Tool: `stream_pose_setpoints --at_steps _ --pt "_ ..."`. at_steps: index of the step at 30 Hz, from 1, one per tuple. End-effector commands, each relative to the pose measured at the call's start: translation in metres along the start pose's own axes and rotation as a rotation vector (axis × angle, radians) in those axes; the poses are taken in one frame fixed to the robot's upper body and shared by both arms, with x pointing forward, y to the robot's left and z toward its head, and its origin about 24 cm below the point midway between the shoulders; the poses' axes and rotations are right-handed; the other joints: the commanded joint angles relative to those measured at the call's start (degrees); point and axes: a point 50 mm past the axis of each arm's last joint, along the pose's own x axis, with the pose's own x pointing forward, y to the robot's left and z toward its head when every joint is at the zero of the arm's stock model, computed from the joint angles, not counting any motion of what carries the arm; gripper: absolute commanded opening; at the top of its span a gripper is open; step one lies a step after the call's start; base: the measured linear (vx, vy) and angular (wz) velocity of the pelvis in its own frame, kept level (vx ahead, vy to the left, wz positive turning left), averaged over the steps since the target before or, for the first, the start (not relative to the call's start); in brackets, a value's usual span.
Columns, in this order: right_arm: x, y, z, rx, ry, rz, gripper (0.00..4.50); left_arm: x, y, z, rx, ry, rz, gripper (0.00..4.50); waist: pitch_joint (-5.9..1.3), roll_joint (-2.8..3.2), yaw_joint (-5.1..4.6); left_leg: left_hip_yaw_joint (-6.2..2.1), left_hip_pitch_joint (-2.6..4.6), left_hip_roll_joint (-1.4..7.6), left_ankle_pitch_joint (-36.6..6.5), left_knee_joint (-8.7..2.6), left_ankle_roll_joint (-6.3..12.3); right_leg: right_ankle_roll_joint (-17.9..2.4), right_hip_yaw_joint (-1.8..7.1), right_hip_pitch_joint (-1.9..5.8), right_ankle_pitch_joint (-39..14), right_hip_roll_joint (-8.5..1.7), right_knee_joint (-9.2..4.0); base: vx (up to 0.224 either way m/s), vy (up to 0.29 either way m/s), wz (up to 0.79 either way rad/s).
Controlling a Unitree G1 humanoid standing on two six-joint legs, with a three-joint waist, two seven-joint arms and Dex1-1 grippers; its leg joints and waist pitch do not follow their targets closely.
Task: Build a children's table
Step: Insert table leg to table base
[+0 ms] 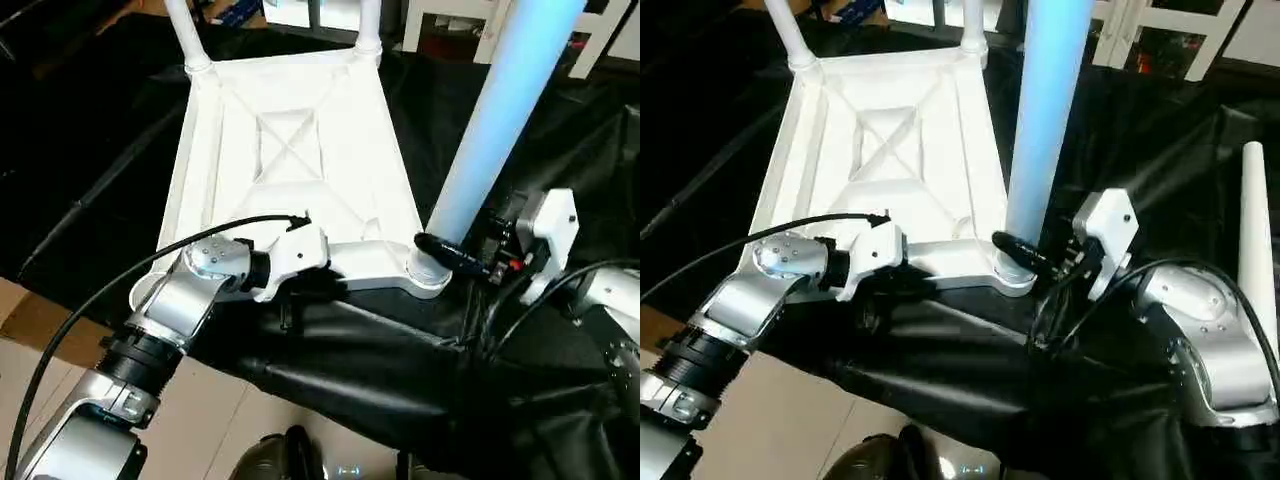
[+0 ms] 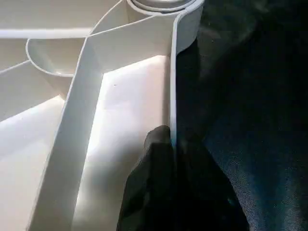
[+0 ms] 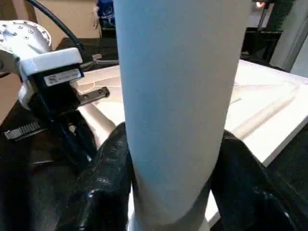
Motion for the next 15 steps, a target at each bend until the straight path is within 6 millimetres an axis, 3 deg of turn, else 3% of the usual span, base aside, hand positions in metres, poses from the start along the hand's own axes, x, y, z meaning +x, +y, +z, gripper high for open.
stream_pose_setpoints --at_steps 1,15 --pt "-0.002 0.006 -0.016 0.058 0.072 0.025 1.86 0.006 -0.015 -0.02 -0.051 0.064 -0.084 0.04 -4.74 -1.47 0.4 -3.19 2.8 5.63 -3.08 -3.32 11.09 -16.07 0.67 1.93 6.96 -2.11 -2.02 0.0 0.0 0.0" --pt "0.013 0.011 -0.019 0.054 0.099 0.095 1.86 0.008 -0.013 -0.017 -0.039 0.058 -0.068 0.04 -4.65 -1.59 0.38 -3.22 2.72 5.58 -3.28 -3.18 10.99 -16.06 0.73 1.86 6.65 -2.15 -1.96 0.0 0.0 0.0"
